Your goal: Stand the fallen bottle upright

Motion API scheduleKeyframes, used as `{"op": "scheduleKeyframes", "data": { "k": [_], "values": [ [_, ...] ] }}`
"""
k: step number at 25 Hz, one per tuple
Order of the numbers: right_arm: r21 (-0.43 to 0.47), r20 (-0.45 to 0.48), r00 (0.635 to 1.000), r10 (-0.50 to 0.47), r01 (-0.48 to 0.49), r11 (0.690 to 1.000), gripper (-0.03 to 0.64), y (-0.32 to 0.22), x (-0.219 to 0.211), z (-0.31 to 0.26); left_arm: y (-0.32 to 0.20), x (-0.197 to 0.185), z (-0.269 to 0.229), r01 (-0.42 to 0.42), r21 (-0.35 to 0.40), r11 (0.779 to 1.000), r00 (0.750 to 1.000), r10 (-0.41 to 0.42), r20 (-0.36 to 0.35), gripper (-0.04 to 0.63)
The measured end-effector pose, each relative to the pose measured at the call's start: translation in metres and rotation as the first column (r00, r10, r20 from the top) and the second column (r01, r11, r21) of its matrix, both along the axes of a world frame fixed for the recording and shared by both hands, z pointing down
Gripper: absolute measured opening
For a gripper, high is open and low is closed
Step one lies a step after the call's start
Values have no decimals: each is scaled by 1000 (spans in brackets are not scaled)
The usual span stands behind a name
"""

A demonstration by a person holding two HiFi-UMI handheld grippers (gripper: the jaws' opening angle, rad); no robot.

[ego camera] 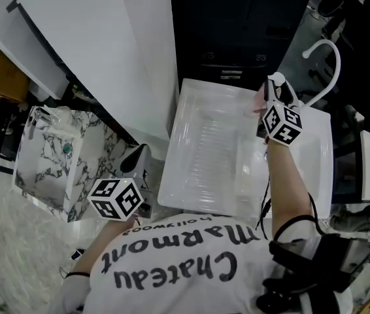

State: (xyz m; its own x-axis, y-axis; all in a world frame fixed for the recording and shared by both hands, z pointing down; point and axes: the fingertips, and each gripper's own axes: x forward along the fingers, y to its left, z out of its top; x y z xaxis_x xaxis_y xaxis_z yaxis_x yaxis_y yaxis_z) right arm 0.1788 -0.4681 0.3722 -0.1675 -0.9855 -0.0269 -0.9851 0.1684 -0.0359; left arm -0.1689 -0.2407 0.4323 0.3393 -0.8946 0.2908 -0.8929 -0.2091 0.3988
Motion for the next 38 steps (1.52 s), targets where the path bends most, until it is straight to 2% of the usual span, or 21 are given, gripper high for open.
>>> {"op": "scheduleKeyframes", "data": {
  "k": [16, 27, 30, 38],
  "values": [
    [-60, -73, 997, -32, 28, 998, 173, 5, -3, 6, 0, 1, -1, -6, 9, 1000, 1000, 6, -10, 14],
    [-85, -61, 997, -51, 45, 995, 175, 5, -6, 9, 0, 1, -4, -3, 21, 1000, 1000, 3, -19, 14],
    [-93, -64, 997, -51, 45, 995, 206, 6, -8, 11, 2, -1, -3, -1, 21, 1000, 1000, 2, -20, 14],
    [-98, -65, 997, -51, 44, 994, 209, 8, -13, 5, 5, -12, -5, 24, 32, 999, 998, -22, -51, 14]
  ]
}}
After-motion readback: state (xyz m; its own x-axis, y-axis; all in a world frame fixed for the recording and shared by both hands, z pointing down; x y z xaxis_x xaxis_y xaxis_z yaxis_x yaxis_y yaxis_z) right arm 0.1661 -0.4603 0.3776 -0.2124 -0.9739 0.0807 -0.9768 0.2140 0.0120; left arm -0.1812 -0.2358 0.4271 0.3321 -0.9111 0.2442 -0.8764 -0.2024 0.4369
